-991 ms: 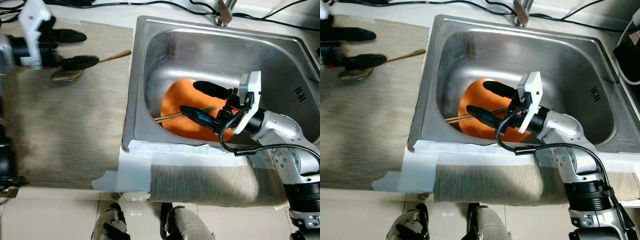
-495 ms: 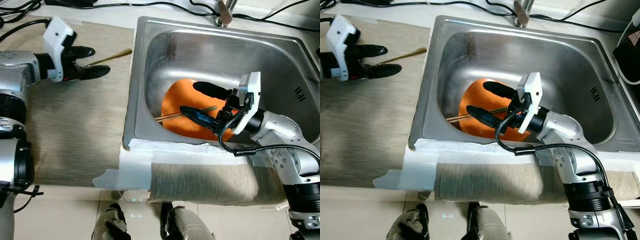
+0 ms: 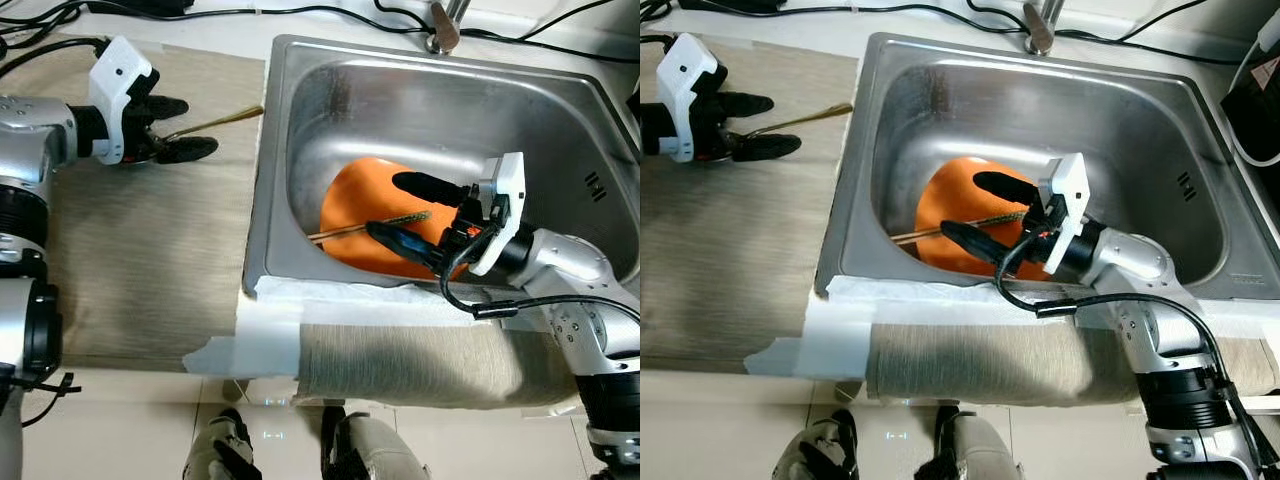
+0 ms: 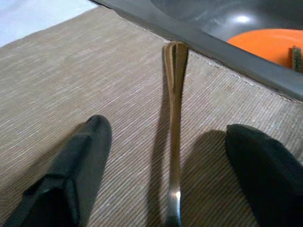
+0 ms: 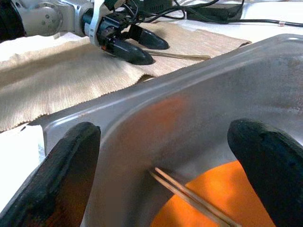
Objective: Kitchen organization
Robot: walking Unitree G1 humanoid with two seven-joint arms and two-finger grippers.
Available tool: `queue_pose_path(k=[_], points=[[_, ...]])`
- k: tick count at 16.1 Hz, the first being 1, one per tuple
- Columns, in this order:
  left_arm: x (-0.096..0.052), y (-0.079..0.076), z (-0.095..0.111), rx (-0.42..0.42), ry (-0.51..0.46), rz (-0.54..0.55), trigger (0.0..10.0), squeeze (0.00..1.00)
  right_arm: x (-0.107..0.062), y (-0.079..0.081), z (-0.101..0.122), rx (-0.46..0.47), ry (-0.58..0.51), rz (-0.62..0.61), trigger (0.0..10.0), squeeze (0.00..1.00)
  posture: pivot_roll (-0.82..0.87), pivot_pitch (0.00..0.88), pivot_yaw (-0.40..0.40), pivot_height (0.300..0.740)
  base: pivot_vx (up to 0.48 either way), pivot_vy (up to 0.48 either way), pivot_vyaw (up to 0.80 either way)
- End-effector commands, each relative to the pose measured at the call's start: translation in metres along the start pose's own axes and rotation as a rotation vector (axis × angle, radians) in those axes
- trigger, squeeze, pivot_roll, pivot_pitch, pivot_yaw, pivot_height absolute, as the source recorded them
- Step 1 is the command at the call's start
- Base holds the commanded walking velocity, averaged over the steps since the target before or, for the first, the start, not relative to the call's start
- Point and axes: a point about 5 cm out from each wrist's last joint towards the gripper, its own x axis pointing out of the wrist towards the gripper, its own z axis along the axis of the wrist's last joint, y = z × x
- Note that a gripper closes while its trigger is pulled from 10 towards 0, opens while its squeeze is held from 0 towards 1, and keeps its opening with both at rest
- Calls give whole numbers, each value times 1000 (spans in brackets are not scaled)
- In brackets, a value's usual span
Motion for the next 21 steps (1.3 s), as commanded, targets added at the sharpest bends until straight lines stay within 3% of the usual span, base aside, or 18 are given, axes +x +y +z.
queue_pose_path(k=[1,10,16,17,19,20,21], points=[[4,-7,-27,-27,162,-60,0,0,-3,2,2,-22,8,21,10000,0,-156,217,-101,740,0,0,0],[2,1,-17,5,171,38,0,0,-2,-3,4,-56,0,-16,10000,0,-155,219,-100,740,0,0,0],[3,1,-9,25,144,36,0,0,-3,-4,5,-63,-3,-27,10000,0,-154,223,-100,740,0,0,0],[3,1,-7,50,145,44,10000,0,-3,-5,5,-65,-3,-30,10000,0,-154,225,-100,740,0,0,0],[2,2,-2,44,115,43,10000,0,-4,-5,5,-67,-4,-36,10000,0,-156,226,-98,740,0,0,0],[1,2,0,35,101,35,10000,459,-5,-5,5,-67,-3,-39,10000,0,-155,222,-96,740,0,0,0],[0,2,3,13,82,17,10000,1000,-5,-5,4,-67,-2,-40,10000,0,-156,223,-96,740,0,0,0]])
